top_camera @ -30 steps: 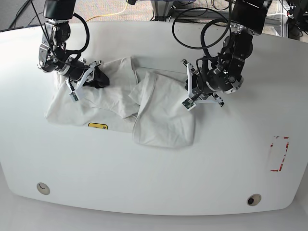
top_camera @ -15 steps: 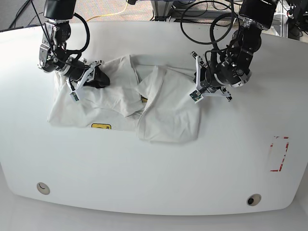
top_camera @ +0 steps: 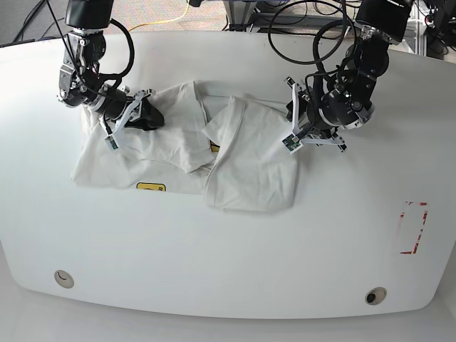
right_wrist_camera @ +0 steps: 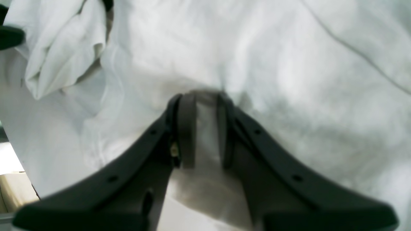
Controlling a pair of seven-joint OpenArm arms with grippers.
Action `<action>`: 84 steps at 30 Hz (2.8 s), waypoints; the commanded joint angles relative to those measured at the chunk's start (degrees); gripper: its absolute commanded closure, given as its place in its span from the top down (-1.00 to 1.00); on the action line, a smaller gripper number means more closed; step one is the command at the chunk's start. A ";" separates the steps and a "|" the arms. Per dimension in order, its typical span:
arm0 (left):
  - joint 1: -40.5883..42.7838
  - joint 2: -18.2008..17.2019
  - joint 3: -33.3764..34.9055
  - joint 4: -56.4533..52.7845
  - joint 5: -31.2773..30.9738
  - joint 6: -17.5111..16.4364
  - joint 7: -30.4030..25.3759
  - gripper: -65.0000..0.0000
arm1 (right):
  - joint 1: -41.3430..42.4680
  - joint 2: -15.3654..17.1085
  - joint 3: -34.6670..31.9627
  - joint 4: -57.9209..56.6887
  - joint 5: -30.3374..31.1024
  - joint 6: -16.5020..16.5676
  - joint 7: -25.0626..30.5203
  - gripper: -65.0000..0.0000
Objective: Layout the t-shirt on the table in an organized manner, then fold the t-shirt properly
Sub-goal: 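Release the flap and reposition both grippers on the shirt's side edges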
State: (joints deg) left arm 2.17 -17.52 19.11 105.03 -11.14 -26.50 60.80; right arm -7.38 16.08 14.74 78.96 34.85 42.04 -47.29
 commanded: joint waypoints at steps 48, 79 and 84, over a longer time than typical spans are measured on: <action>-15.85 10.27 -14.23 -34.66 -5.70 -7.56 -8.00 -0.74 | -0.05 -1.53 0.07 10.05 -7.20 -2.04 -9.46 -0.46; -12.59 4.46 -13.88 -32.73 -5.87 -7.65 -8.00 -0.74 | 13.66 -0.47 33.30 -1.55 -1.66 -2.04 -29.50 1.00; -10.48 4.46 -13.88 -30.09 -5.79 -7.65 -8.00 -0.74 | 13.75 -1.79 32.51 -2.43 -1.05 -2.04 -29.50 1.00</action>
State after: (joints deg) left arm -9.45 -12.25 5.19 73.65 -20.45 -34.61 48.34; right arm 5.58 14.74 48.12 76.07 33.74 40.29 -75.83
